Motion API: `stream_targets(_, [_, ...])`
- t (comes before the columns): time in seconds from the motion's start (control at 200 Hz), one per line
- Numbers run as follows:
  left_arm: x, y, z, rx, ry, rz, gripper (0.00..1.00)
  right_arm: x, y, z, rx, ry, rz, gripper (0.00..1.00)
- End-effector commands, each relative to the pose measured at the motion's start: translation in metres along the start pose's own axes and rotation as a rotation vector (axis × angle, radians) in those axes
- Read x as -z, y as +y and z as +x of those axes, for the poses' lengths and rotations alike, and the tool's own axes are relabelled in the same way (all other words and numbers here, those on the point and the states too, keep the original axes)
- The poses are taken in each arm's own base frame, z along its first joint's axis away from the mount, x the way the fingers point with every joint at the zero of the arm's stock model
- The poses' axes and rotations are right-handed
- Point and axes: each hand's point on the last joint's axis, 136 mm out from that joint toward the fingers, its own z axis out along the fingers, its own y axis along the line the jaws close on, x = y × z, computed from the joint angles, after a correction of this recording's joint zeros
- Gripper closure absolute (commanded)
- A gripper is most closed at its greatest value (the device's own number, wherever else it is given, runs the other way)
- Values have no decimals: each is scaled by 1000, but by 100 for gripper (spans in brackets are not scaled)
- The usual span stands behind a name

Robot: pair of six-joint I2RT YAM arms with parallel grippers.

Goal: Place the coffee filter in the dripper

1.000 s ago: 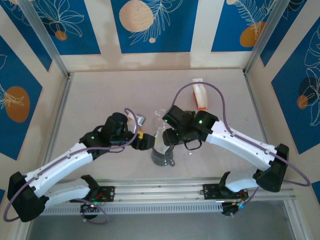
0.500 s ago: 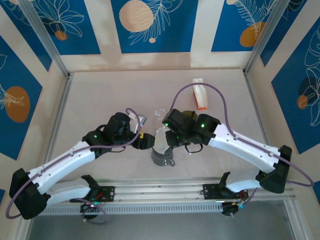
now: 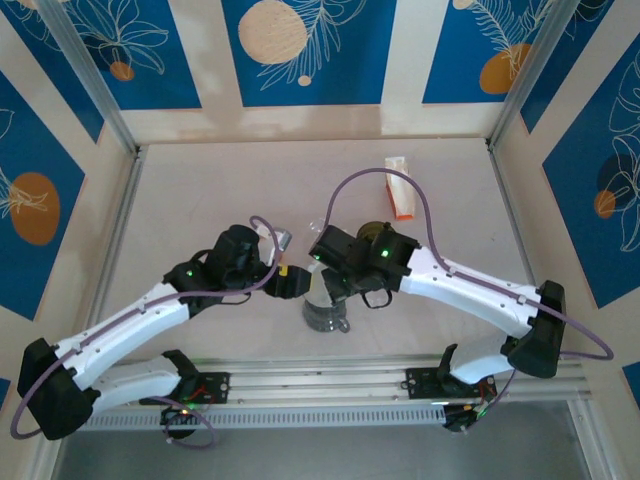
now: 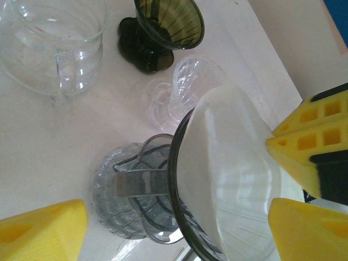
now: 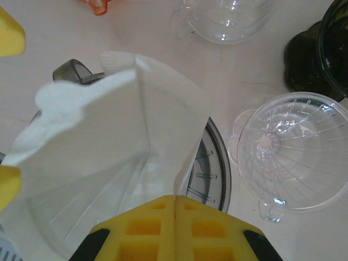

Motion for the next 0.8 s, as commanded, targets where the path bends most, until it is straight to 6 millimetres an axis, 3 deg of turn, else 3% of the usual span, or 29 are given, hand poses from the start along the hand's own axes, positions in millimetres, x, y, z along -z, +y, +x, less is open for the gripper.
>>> stream_targets(0.0, [4, -9, -3, -10, -17, 37, 13, 6, -3, -9, 49, -29, 45, 100])
stream_targets(0.255, [0, -3, 7, 4, 5, 27, 13, -1, 2, -11, 76, -16, 53, 100])
stream_targets(0.595, [-3, 14, 18, 26, 34, -42, 26, -7, 4, -8, 58, -9, 49, 100])
stream_targets(0.7, [-3, 18, 21, 29, 39, -58, 28, -3, 2, -12, 42, -36, 49, 87])
stream_targets(0.795, [-2, 18, 21, 31, 35, -57, 28, 5, -1, -17, 29, -75, 48, 61])
